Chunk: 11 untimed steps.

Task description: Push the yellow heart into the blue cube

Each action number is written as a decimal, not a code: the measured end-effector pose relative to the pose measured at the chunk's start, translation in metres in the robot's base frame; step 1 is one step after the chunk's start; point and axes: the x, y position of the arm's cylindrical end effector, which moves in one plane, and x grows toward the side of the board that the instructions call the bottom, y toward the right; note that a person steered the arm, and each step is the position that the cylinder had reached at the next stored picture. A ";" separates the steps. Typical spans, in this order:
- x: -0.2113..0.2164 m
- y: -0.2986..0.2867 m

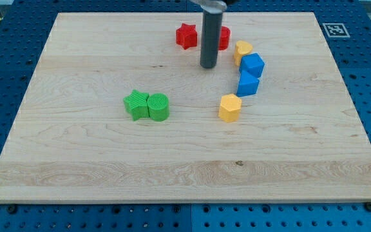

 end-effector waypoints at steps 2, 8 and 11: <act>-0.042 0.042; 0.043 0.012; 0.061 0.026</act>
